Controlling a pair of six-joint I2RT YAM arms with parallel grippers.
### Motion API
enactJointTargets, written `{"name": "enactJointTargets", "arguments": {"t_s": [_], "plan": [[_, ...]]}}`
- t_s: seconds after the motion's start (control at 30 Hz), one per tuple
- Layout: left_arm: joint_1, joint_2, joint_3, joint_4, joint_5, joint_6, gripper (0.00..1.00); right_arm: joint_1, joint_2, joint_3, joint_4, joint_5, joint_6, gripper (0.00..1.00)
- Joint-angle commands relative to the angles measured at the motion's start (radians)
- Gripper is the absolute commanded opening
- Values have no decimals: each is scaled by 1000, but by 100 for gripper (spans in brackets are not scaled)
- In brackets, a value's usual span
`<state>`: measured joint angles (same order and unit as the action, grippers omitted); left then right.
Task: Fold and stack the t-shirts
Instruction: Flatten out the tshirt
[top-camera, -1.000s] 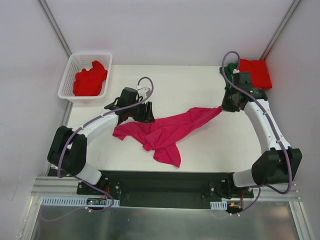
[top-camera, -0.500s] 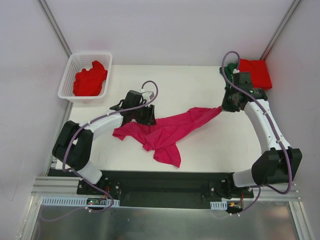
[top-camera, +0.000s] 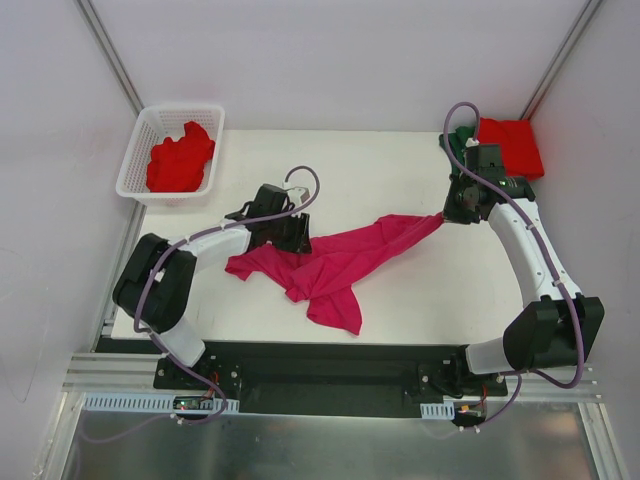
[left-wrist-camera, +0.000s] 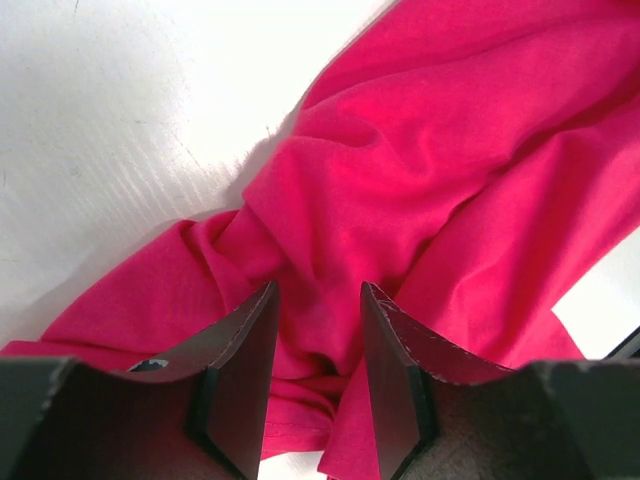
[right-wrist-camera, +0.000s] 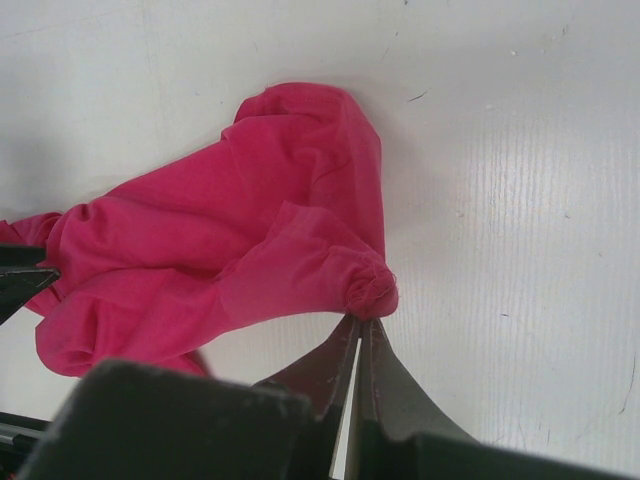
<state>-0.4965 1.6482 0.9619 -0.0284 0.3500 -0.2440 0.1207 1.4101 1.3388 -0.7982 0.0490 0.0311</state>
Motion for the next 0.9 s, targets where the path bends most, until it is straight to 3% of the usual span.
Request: {"name": "enactJointTargets", "arguments": {"t_s": [0.0, 0.2, 0.43, 0.63, 0.87], "plan": [[-2, 16, -15, 25, -23, 17, 37, 7, -23, 31, -10, 20, -17, 1], [-2, 32, -12, 53, -22, 17, 33, 7, -23, 31, -10, 20, -19, 1], [-2, 32, -8, 54, -17, 15, 0, 7, -19, 26, -9, 18, -22, 1], [-1, -43, 23, 33, -35, 21, 0, 7, -16, 28, -7, 18, -20, 1], [30, -221, 184, -152, -91, 81, 0, 5, -16, 31, -9, 12, -17, 1]]}}
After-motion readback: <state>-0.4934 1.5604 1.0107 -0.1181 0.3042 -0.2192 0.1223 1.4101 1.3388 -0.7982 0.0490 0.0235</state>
